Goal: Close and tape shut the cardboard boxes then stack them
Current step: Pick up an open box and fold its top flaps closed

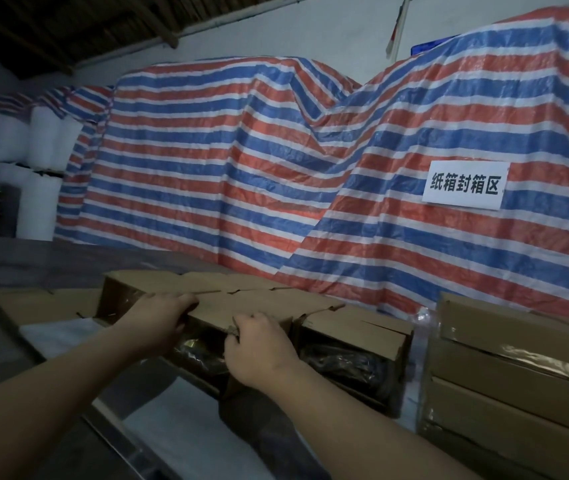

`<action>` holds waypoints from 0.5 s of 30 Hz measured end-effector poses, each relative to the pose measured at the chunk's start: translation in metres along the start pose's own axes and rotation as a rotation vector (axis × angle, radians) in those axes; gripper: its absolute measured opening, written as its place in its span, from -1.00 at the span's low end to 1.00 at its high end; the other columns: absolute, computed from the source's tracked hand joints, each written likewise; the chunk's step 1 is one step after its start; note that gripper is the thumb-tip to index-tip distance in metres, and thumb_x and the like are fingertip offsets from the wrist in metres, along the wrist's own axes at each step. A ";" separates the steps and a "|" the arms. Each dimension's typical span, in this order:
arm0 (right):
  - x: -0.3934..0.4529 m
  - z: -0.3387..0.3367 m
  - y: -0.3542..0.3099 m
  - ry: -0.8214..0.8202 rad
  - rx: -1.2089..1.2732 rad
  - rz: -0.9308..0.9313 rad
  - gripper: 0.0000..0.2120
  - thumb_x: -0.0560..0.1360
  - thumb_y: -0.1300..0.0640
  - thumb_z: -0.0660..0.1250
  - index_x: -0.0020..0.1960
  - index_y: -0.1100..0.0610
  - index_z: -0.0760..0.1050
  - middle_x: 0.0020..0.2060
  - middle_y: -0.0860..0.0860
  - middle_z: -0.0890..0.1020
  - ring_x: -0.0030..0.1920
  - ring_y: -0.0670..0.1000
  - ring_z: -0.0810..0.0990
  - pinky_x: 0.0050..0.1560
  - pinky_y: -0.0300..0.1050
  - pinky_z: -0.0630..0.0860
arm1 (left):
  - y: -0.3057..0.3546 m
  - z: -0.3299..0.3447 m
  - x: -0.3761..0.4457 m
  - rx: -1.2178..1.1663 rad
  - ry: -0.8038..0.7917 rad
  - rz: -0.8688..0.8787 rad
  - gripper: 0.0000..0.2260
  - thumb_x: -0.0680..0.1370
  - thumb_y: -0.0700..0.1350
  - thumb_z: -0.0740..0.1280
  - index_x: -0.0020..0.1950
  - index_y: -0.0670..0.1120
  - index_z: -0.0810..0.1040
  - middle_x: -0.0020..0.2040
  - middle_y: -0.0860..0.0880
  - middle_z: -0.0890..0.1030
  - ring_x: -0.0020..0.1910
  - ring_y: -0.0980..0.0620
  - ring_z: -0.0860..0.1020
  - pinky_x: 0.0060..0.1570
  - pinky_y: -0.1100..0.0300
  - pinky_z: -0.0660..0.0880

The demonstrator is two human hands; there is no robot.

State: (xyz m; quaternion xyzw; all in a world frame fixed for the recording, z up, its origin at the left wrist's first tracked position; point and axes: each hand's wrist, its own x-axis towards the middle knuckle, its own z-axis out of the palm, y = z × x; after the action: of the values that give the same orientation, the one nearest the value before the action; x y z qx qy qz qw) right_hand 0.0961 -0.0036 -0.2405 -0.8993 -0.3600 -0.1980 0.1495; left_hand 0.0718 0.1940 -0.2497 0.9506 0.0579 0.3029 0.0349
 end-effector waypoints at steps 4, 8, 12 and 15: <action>-0.006 -0.011 0.006 0.016 -0.005 -0.054 -0.76 0.63 0.06 0.12 0.05 0.16 0.51 0.02 0.13 0.57 0.06 0.13 0.52 0.15 0.12 0.52 | -0.001 -0.007 -0.003 -0.213 -0.021 -0.053 -0.58 0.58 -0.11 0.29 0.43 0.11 0.36 0.28 0.07 0.50 0.14 0.16 0.50 0.11 0.24 0.48; -0.011 -0.031 0.016 0.029 0.144 0.012 -0.79 0.60 0.01 0.14 -0.07 0.00 0.53 -0.19 -0.04 0.59 -0.17 -0.06 0.56 -0.23 -0.11 0.50 | 0.007 -0.022 -0.008 -0.523 0.088 -0.070 -0.66 0.55 -0.17 0.34 0.28 0.11 0.44 0.20 0.08 0.49 0.07 0.17 0.51 -0.10 0.32 0.48; -0.018 -0.072 0.028 0.042 0.330 0.171 -0.80 0.58 -0.01 0.15 -0.13 -0.02 0.50 -0.26 -0.06 0.58 -0.23 -0.07 0.57 -0.30 -0.16 0.41 | 0.036 -0.057 -0.012 -0.777 0.248 -0.080 -0.73 0.52 -0.17 0.41 0.11 0.11 0.45 0.10 0.11 0.49 0.03 0.14 0.53 -0.13 0.29 0.49; -0.027 -0.113 0.036 0.090 0.398 0.347 -0.79 0.63 0.09 0.17 -0.14 0.04 0.51 -0.23 0.00 0.56 -0.20 0.00 0.57 -0.18 -0.13 0.52 | 0.066 -0.088 -0.009 -0.885 0.158 -0.128 -0.84 0.54 -0.17 0.40 0.03 0.07 0.51 0.00 0.07 0.57 0.01 0.11 0.56 -0.14 0.28 0.48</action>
State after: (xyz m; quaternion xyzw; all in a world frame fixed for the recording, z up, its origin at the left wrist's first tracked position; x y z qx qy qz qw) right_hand 0.0757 -0.0909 -0.1587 -0.8908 -0.2252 -0.1345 0.3711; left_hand 0.0189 0.1305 -0.1765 0.8127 -0.0158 0.3675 0.4518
